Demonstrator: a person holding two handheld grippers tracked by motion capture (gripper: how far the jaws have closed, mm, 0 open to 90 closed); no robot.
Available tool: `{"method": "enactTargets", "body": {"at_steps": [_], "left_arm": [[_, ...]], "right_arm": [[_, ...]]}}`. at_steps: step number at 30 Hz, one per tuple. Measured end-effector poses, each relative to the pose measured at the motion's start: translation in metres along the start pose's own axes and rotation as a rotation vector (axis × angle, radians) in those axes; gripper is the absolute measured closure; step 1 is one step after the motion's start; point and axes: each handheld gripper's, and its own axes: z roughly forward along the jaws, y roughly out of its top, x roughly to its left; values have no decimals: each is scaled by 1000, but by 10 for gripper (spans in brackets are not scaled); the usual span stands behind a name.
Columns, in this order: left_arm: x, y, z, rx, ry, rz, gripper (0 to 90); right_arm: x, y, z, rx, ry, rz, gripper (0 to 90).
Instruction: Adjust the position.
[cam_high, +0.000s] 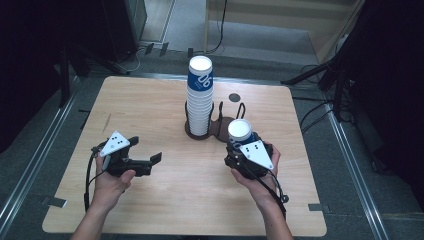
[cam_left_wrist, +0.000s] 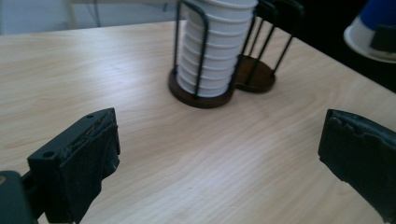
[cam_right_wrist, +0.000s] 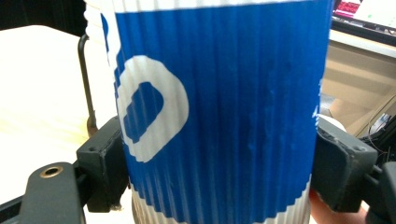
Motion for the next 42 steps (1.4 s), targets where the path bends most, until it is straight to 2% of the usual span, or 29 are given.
{"method": "enactTargets", "body": {"at_steps": [2,4,7,10,16,17,18,19,21,22,25,34,42], "left_arm": [[-4,2,1,2,-11,-2,0],[-9,5,1,-1,-46,-12,0],[-20,6,3,9,-77,15,0],[-27,6,7,27,-94,29,0],[-37,6,8,12,-109,58,0],[-39,7,8,12,-115,57,0],[-39,7,8,12,-115,57,0],[-40,7,8,11,-120,61,0],[-41,8,8,13,-127,67,0],[-42,8,8,13,-129,69,0],[-44,8,8,17,-131,79,0],[-48,8,9,17,-141,98,29],[-55,6,10,17,-185,137,29]], "right_arm": [[3,0,-1,-6,3,-18,182],[7,0,-1,-10,4,-40,182],[13,0,-1,-12,3,-69,182],[17,0,-2,-16,3,-91,182],[29,-2,-3,-22,-1,-171,181],[34,-3,-3,-26,-1,-196,181],[34,-3,-3,-26,-1,-196,181],[39,-4,-4,-32,-2,-231,181],[41,-4,-4,-33,-2,-243,181],[45,-5,-5,-39,-4,-268,181],[50,-5,-6,-47,-2,-295,181],[68,-10,-8,-63,-1,-418,181],[82,-18,-8,-65,14,-504,180]]}}
